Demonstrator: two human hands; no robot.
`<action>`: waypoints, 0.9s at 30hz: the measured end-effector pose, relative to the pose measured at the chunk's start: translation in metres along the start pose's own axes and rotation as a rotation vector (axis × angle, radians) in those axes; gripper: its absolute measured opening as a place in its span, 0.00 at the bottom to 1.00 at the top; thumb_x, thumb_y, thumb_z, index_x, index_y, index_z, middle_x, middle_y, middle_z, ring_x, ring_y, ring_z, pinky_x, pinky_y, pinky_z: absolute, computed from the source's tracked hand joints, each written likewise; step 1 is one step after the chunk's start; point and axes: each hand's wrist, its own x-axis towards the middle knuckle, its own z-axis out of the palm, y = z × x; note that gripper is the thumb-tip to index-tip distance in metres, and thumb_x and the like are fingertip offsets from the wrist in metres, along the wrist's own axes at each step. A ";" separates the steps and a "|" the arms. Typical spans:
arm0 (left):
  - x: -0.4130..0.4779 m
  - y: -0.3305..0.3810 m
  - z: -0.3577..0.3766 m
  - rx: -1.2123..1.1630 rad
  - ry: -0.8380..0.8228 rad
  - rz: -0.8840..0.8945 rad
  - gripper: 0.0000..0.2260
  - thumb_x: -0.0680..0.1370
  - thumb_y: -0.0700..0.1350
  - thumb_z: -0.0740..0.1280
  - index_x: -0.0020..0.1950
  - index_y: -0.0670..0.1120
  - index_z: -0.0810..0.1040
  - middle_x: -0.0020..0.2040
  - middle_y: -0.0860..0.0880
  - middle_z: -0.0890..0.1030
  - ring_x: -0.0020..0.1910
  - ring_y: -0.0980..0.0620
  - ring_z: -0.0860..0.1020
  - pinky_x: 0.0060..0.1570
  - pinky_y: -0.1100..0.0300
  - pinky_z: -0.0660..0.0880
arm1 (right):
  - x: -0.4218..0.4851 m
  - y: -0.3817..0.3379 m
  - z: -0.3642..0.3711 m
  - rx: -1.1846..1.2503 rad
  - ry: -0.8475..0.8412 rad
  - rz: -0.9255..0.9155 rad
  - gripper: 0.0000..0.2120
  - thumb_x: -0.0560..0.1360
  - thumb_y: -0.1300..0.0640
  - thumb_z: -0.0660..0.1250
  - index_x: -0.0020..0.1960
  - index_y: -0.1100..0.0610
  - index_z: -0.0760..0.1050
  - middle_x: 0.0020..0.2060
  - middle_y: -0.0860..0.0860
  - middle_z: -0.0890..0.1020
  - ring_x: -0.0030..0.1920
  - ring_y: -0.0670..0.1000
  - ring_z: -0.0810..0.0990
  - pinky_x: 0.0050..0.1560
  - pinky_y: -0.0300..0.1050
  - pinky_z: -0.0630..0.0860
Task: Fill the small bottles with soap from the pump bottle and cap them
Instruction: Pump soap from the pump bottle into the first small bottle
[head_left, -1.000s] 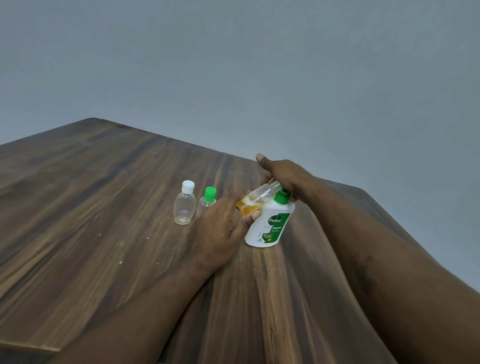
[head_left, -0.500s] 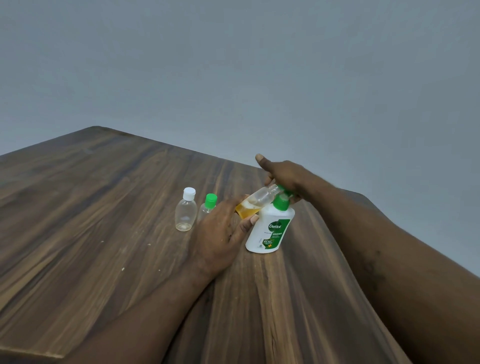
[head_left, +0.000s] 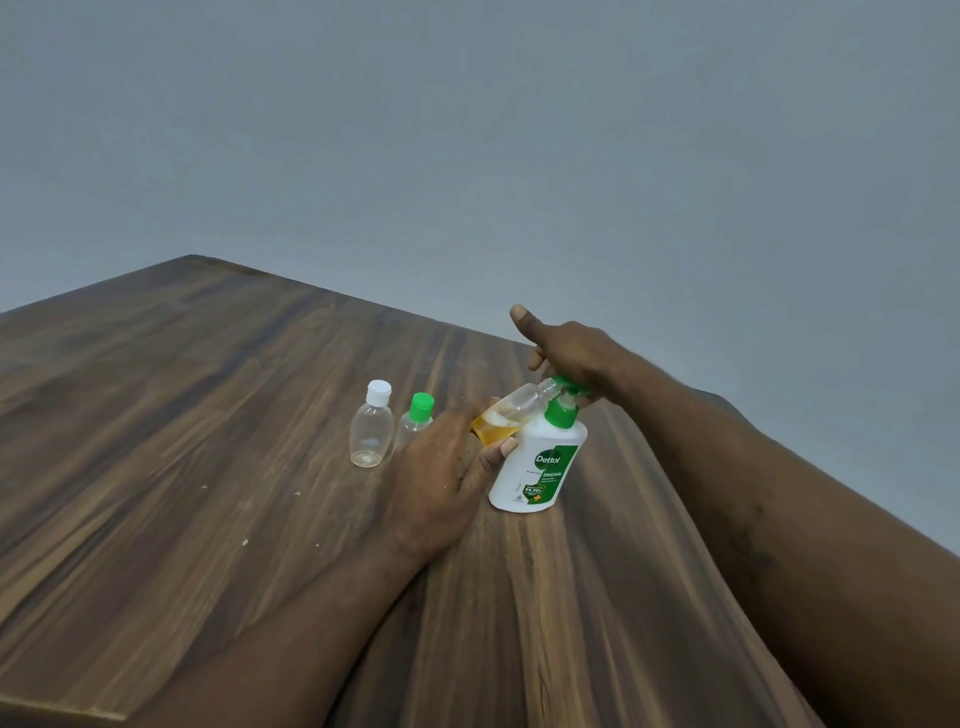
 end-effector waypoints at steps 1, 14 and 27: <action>0.000 0.000 0.000 -0.004 0.001 -0.003 0.19 0.82 0.62 0.62 0.69 0.55 0.75 0.50 0.62 0.78 0.43 0.67 0.75 0.41 0.71 0.66 | -0.001 -0.001 -0.004 -0.003 0.018 -0.010 0.41 0.77 0.22 0.49 0.52 0.56 0.82 0.46 0.50 0.83 0.48 0.55 0.83 0.40 0.48 0.81; 0.000 -0.004 0.000 -0.005 -0.010 -0.016 0.20 0.82 0.65 0.60 0.68 0.56 0.75 0.51 0.59 0.80 0.41 0.62 0.74 0.41 0.59 0.73 | 0.008 0.014 0.022 0.001 -0.011 0.058 0.45 0.72 0.18 0.50 0.54 0.55 0.84 0.56 0.56 0.84 0.55 0.58 0.82 0.62 0.60 0.79; 0.000 0.002 -0.002 -0.021 0.031 -0.016 0.16 0.83 0.60 0.64 0.68 0.57 0.74 0.46 0.69 0.75 0.43 0.69 0.75 0.41 0.73 0.66 | 0.003 0.005 0.003 0.034 -0.007 -0.001 0.43 0.76 0.20 0.47 0.52 0.54 0.83 0.52 0.54 0.84 0.50 0.56 0.83 0.50 0.53 0.82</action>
